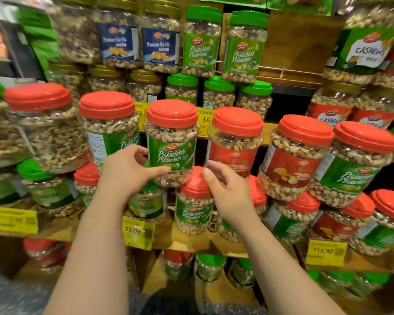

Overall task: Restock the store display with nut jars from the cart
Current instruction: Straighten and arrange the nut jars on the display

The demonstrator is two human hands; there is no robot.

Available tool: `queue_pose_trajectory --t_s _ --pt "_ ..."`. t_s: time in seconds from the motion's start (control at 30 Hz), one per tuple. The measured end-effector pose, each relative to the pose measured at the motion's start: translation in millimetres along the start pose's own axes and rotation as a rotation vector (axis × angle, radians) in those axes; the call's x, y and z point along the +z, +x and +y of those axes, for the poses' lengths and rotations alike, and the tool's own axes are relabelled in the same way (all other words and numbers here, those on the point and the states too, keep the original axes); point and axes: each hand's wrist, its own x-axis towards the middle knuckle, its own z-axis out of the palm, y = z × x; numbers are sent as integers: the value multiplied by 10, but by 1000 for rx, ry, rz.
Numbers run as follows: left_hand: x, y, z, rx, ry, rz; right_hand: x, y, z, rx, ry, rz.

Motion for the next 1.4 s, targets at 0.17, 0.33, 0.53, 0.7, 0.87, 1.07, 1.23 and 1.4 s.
queue_pose_trajectory --t_s 0.17,0.33,0.53,0.7,0.87,1.07,1.23,1.4 --pt "176 156 -186 132 -15 -44 407 210 -3 24 -95 -66" --pt "398 234 -441 167 -275 -86 669 438 14 87 68 11" --pt "416 377 -542 202 -302 -133 751 332 -24 81 9 60" --pt "386 336 -553 232 -293 -138 696 343 -18 74 2 56" --pt "394 268 -559 217 -302 -130 665 376 18 95 51 45" --pt "340 73 -493 169 -185 55 559 77 224 135 284 333" --pt "105 1 -506 -47 -87 -430 530 -408 864 389 257 390" --pt "554 -143 -559 -31 61 -710 629 -345 1139 405 34 190"
